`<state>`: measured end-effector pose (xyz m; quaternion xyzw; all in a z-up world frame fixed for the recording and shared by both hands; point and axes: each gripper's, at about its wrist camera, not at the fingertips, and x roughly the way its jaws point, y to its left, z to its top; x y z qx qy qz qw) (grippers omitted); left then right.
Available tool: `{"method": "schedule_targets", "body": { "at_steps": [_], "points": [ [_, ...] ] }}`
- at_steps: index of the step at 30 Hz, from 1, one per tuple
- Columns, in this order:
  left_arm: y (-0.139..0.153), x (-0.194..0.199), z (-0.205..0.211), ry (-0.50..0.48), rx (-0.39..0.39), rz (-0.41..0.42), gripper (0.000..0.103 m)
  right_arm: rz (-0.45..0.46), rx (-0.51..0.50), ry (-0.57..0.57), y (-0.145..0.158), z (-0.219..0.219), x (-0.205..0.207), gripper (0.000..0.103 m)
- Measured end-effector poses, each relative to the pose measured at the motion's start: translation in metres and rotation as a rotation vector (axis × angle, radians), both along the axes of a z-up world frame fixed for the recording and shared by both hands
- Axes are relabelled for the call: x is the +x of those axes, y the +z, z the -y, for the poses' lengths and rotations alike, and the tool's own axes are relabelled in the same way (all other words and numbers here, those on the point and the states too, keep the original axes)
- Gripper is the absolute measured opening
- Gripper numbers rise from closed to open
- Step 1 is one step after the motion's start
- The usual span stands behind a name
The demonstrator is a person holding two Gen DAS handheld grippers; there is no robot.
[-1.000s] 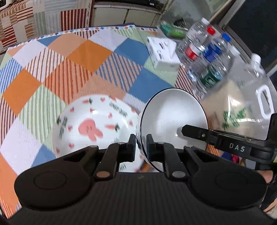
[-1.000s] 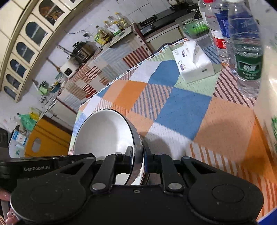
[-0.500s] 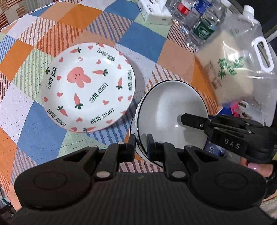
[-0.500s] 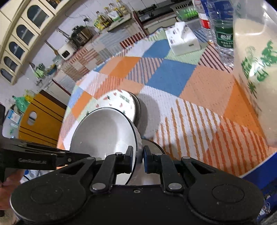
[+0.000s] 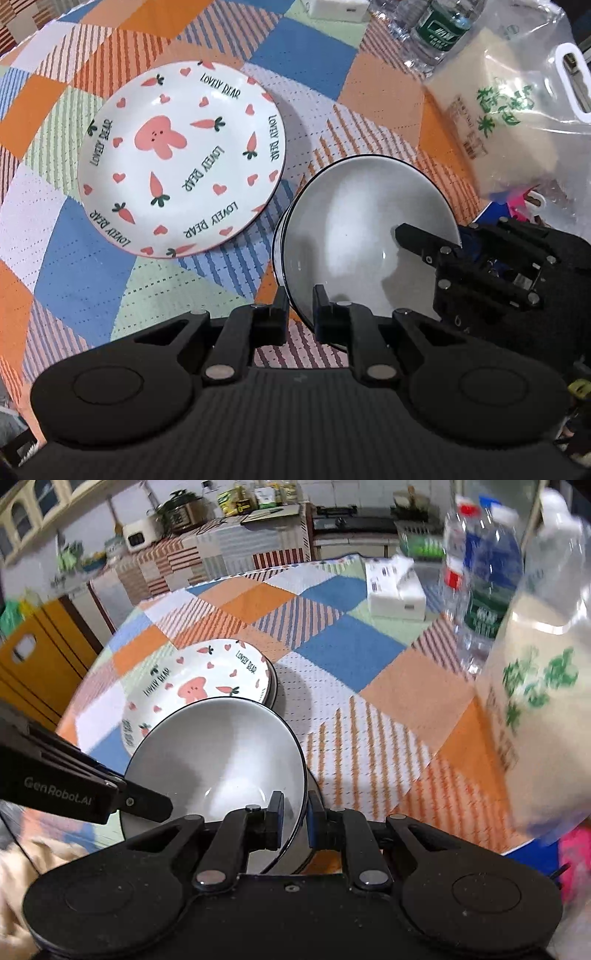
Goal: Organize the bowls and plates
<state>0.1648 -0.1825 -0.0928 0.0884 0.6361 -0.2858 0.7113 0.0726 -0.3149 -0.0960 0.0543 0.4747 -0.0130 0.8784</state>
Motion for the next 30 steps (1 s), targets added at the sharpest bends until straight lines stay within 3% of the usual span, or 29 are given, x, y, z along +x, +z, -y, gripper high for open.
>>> {"method": "schedule_targets", "body": {
  "at_steps": [7,15,19,24,26,29,30],
  "points": [
    [-0.009,0.008,0.002,0.014,0.016,-0.065,0.011,0.004,-0.138,0.085,-0.004,-0.015,0.000,0.019],
    [-0.013,0.010,0.001,0.018,0.003,-0.073,0.014,0.014,-0.281,0.150,-0.015,-0.028,-0.001,0.027],
    [-0.014,0.008,-0.001,0.025,-0.011,-0.063,0.014,0.039,-0.238,0.157,-0.014,-0.022,-0.004,0.028],
    [-0.010,0.002,-0.013,0.029,-0.073,-0.019,0.020,0.057,-0.162,0.222,-0.010,-0.012,-0.010,0.039],
    [-0.007,0.003,-0.025,0.067,-0.115,0.002,0.023,0.090,-0.121,0.244,-0.003,-0.005,-0.017,0.052],
    [-0.003,0.006,-0.043,0.127,-0.179,0.046,0.037,0.131,-0.079,0.300,0.008,0.003,-0.031,0.071],
    [-0.002,0.007,-0.049,0.140,-0.197,0.054,0.041,0.142,-0.075,0.314,0.011,0.004,-0.036,0.072]
  ]
}}
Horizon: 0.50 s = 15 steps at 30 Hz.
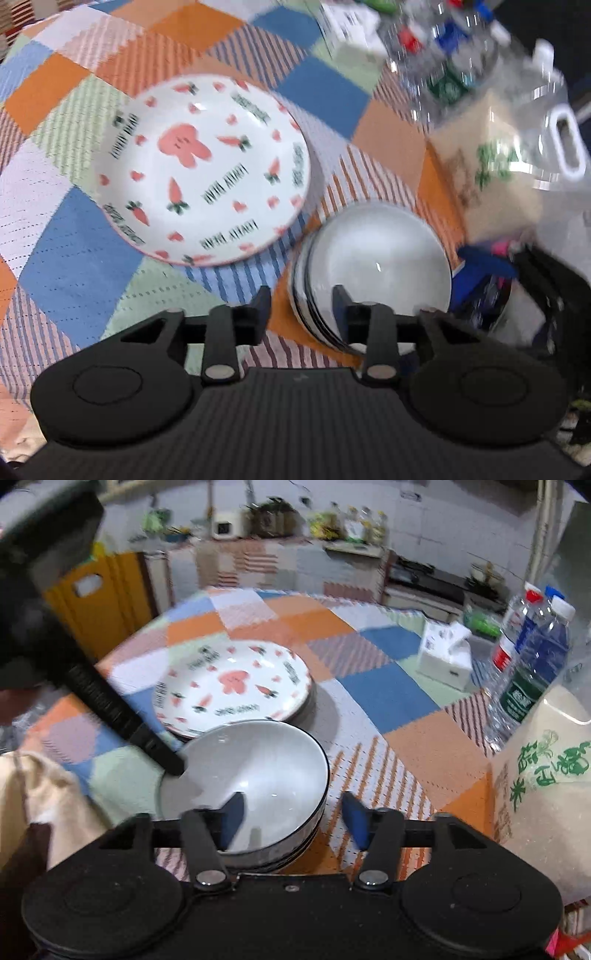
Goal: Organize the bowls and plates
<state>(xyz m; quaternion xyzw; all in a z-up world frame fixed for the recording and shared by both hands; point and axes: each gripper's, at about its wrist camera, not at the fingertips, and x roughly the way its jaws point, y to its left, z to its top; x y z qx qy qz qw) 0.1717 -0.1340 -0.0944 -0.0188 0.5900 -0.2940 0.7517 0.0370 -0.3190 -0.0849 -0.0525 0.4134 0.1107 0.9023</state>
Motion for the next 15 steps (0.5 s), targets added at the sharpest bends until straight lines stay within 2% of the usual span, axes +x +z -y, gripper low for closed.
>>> {"method": "schedule_targets", "body": {
  "at_steps": [3,4,5,6,11,13,15],
  "points": [
    [-0.001,0.002,-0.009,0.012,-0.044,0.006,0.041,0.003,0.012,0.035,0.003,0.004,-0.011,0.074],
    [-0.002,0.002,-0.011,0.018,-0.058,0.006,0.044,0.009,0.018,0.035,0.003,0.005,-0.014,0.078],
    [-0.004,0.001,-0.012,0.020,-0.071,0.005,0.047,0.009,0.023,0.036,0.001,0.006,-0.017,0.088],
    [-0.006,0.000,-0.013,0.024,-0.080,0.005,0.047,0.002,0.025,0.040,-0.002,0.007,-0.018,0.092],
    [-0.022,-0.001,-0.008,0.023,-0.113,-0.010,0.054,0.025,0.050,0.063,-0.009,0.004,-0.026,0.093],
    [-0.031,0.004,0.002,-0.016,-0.104,-0.043,0.057,0.020,0.006,0.060,-0.016,-0.004,-0.025,0.093],
    [-0.037,0.007,0.007,-0.009,-0.085,-0.054,0.058,-0.001,-0.056,0.098,-0.026,-0.015,-0.023,0.094]
  ]
}}
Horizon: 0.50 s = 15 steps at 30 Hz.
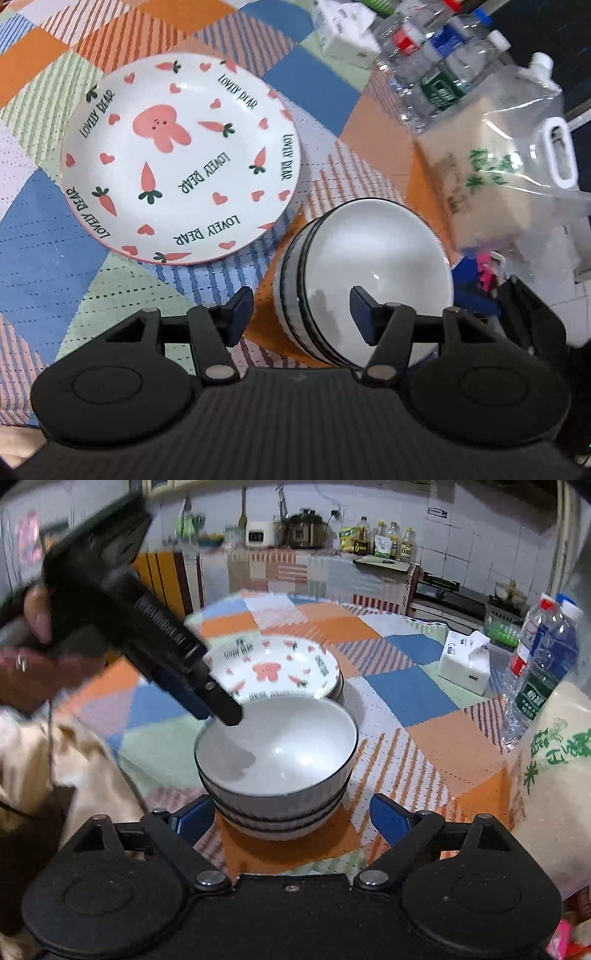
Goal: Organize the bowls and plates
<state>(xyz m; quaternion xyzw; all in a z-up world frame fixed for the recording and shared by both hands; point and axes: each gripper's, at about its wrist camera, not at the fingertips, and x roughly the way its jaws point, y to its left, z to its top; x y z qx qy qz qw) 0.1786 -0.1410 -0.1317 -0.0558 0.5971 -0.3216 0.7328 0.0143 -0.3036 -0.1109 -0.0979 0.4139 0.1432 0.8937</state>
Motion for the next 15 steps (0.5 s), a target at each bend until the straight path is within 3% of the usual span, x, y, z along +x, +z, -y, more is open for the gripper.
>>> {"method": "schedule_targets", "body": {
  "at_steps": [3,9,15],
  "points": [
    [-0.009,-0.002,0.001,-0.002,0.006,0.000,0.059,-0.024,-0.064,0.043,-0.016,-0.013,0.002,0.094],
    [-0.027,-0.013,-0.003,0.018,-0.007,0.018,0.054,-0.052,-0.015,0.024,-0.049,-0.013,0.022,0.094],
    [-0.034,-0.017,-0.007,0.029,-0.109,0.014,0.040,-0.036,0.075,0.001,-0.066,-0.006,0.034,0.094]
  ]
}}
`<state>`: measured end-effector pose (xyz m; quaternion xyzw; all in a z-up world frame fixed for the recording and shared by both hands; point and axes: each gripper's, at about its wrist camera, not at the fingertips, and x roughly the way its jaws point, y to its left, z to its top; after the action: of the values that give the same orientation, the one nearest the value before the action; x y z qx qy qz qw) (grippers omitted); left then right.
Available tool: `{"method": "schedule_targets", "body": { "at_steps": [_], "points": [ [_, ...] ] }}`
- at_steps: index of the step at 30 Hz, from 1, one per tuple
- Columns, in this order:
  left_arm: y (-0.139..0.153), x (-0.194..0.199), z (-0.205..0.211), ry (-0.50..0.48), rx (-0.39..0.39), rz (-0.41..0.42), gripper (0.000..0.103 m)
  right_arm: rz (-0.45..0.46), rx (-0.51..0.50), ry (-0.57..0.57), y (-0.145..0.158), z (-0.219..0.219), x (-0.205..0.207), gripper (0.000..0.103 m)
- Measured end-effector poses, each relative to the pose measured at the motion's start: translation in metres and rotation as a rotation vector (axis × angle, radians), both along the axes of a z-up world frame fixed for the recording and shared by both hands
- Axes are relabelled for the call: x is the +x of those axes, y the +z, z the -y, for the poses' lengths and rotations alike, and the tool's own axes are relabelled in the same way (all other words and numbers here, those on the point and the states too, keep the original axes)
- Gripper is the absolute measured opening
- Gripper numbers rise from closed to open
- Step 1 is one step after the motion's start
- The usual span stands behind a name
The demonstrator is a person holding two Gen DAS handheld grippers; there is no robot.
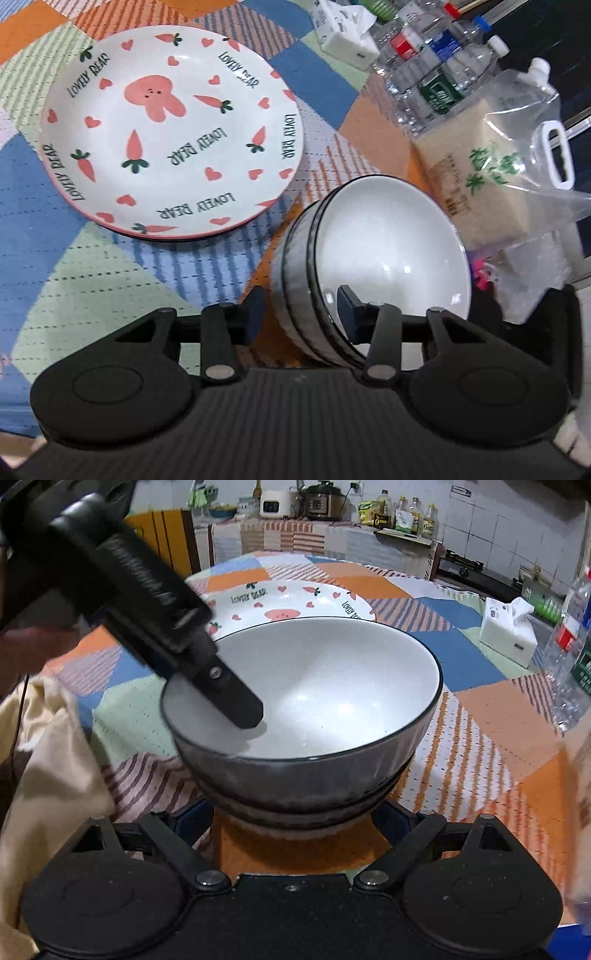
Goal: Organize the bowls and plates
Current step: 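Lower the bowl stack onto the bunny plate and open both grippers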
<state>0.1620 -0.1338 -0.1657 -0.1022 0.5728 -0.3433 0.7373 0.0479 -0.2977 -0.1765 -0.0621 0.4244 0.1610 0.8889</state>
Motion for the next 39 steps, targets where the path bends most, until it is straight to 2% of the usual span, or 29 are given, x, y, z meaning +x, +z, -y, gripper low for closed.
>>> {"method": "schedule_targets", "body": {
  "at_steps": [5,11,22,29,39],
  "points": [
    [-0.004,-0.004,0.003,0.017,-0.005,0.029,0.037,0.033,0.052,-0.015,-0.010,0.001,0.003,0.098],
    [-0.010,-0.006,0.001,0.064,-0.028,0.015,0.036,0.091,0.096,-0.028,-0.017,0.002,0.001,0.100],
    [-0.004,-0.007,0.003,0.018,0.020,-0.001,0.036,0.118,0.104,-0.048,-0.018,-0.001,-0.009,0.099],
    [0.015,-0.015,-0.010,-0.002,0.023,0.031,0.036,0.155,0.087,-0.051,-0.009,-0.015,-0.019,0.099],
    [0.059,-0.014,-0.041,0.019,0.002,0.104,0.036,0.245,0.089,-0.019,0.025,-0.035,-0.017,0.099]
  ]
}}
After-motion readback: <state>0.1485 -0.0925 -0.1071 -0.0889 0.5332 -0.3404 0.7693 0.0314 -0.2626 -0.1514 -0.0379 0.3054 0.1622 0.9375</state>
